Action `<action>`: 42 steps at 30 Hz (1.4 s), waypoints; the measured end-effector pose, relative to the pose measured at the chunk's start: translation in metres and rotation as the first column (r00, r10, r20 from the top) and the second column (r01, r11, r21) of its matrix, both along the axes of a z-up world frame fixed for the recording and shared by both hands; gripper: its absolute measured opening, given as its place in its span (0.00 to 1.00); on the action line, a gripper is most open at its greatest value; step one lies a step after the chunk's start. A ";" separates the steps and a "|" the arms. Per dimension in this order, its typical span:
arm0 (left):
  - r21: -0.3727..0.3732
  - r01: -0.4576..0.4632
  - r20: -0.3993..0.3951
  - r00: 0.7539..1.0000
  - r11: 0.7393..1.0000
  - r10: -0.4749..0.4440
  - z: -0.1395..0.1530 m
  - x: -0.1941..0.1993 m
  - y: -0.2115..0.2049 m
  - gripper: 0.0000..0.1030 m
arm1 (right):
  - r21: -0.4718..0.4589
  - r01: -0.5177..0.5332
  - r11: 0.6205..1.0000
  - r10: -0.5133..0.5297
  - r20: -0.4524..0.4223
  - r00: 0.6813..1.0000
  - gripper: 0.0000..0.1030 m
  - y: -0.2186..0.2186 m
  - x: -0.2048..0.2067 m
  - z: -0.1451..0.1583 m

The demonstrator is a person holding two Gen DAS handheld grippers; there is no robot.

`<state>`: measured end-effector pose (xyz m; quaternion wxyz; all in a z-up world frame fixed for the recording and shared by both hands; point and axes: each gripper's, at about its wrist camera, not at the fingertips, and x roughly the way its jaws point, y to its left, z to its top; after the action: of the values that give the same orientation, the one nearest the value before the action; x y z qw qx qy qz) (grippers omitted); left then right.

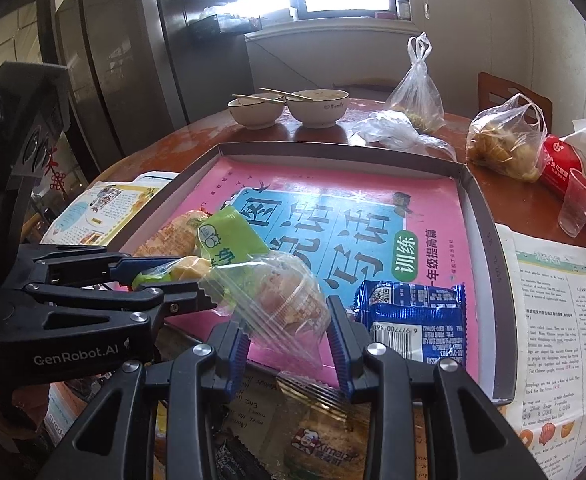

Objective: Organize snacks
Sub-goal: 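Open the left tool to drop the green snack while the right releases the clear pastry bag in the tray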

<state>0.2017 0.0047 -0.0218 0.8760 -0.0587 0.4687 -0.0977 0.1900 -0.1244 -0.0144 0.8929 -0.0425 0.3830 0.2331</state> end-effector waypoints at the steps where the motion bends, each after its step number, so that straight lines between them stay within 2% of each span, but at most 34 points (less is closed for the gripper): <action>1: -0.001 0.001 0.000 1.000 1.000 -0.001 0.000 0.000 0.000 0.37 | 0.002 0.001 1.000 -0.001 -0.001 1.000 0.36 0.000 0.000 0.000; 18: 0.000 0.001 -0.001 1.000 1.000 -0.001 -0.001 0.000 -0.001 0.37 | -0.029 0.022 0.999 -0.022 -0.007 1.000 0.37 -0.004 0.001 -0.001; 32: 0.007 0.009 -0.007 1.000 1.000 -0.009 -0.002 -0.003 -0.002 0.39 | -0.030 0.029 0.999 -0.029 0.008 1.000 0.47 -0.010 -0.005 0.005; 42: 0.016 0.000 -0.009 1.000 1.000 0.000 0.000 -0.005 -0.001 0.39 | -0.022 0.048 0.999 -0.047 0.021 0.999 0.48 -0.019 -0.010 0.010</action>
<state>0.1968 0.0033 -0.0215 0.8743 -0.0520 0.4734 -0.0936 0.1804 -0.1439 -0.0043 0.9016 -0.0459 0.3772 0.2070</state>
